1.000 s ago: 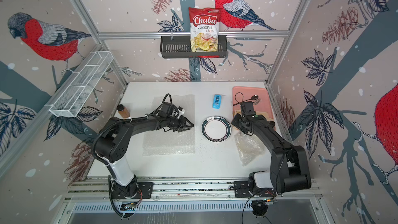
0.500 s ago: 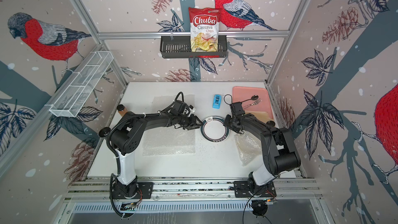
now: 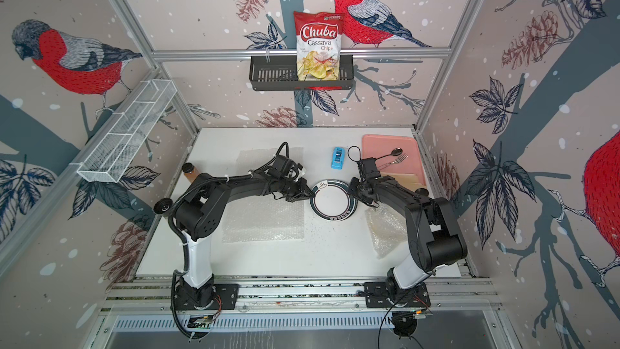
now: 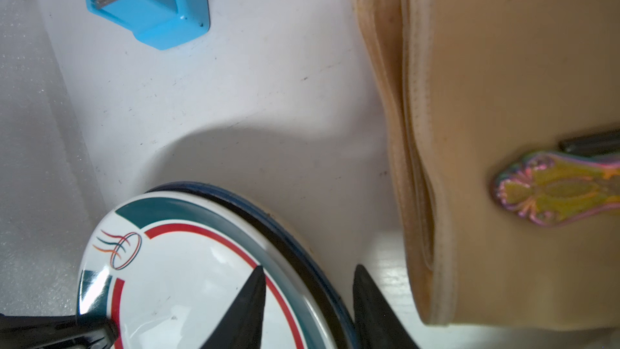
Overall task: Wrap dinner plates in bubble wrap
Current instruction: Pick up the plate.
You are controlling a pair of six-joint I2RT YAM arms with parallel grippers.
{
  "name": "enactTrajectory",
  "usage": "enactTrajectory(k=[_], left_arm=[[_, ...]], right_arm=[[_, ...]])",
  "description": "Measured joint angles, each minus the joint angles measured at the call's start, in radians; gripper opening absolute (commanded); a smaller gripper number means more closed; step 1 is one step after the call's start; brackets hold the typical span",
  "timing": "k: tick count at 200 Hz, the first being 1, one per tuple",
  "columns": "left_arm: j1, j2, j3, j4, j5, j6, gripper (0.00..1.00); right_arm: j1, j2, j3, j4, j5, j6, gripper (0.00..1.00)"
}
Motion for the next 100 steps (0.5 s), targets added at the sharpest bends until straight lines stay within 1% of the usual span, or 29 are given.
enactTrajectory(k=[15,55,81,100], left_arm=[[0.0,-0.001,0.011,-0.014,-0.003,0.002,0.0],[0.0,-0.012,0.001,-0.002,0.005,0.0,0.0],[0.015,-0.039,-0.044,0.045,0.049,-0.007,0.0],[0.058,-0.09,-0.119,0.115,0.092,-0.036,0.0]], right_arm=[[-0.005,-0.006,0.0,0.001,0.0,0.0,0.43],[-0.013,-0.027,0.0,-0.001,-0.006,-0.004,0.43],[-0.036,-0.058,-0.004,-0.002,-0.013,-0.017,0.43],[-0.057,-0.084,-0.006,-0.006,-0.013,-0.018,0.43]])
